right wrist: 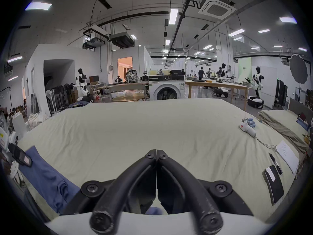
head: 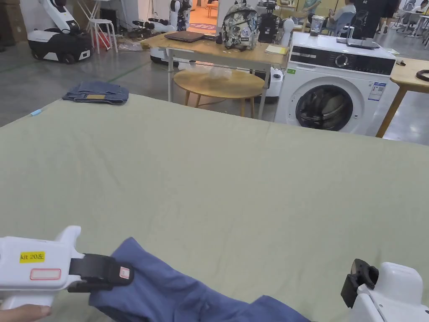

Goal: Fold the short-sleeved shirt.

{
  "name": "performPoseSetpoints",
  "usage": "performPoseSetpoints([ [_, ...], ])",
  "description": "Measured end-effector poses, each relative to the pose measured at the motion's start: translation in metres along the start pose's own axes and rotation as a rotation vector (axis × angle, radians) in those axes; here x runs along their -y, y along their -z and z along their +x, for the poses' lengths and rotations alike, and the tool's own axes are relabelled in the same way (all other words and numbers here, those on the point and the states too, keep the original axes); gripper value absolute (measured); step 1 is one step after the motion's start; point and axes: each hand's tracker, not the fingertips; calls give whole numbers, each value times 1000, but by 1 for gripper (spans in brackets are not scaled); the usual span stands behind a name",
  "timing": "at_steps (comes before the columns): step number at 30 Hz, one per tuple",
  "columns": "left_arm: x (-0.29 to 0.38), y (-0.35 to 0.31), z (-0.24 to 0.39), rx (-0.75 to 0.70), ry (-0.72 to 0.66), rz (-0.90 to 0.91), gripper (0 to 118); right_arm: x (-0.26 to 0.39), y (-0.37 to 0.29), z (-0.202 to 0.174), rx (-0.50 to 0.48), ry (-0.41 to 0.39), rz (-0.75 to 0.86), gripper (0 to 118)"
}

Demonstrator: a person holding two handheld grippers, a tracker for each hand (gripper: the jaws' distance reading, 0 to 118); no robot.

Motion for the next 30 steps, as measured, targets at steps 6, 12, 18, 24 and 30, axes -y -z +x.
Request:
performPoseSetpoints([
  [6, -14, -10, 40, -137, 90, 7, 3, 0, -2, -4, -12, 8, 8, 0],
  [12, -4, 23, 97, -139, 197, -54, 3, 2, -4, -4, -16, 12, 1, 0],
  [18, 12, 64, 151, -119, 302, -131, 3, 2, -10, 0, -6, 10, 5, 0],
  [24, 38, 113, 192, -81, 349, -238, 3, 5, -13, 6, 8, 7, -2, 0],
  [30, 64, 183, 206, -138, 372, -317, 3, 7, -15, 14, 24, 14, -6, 0],
])
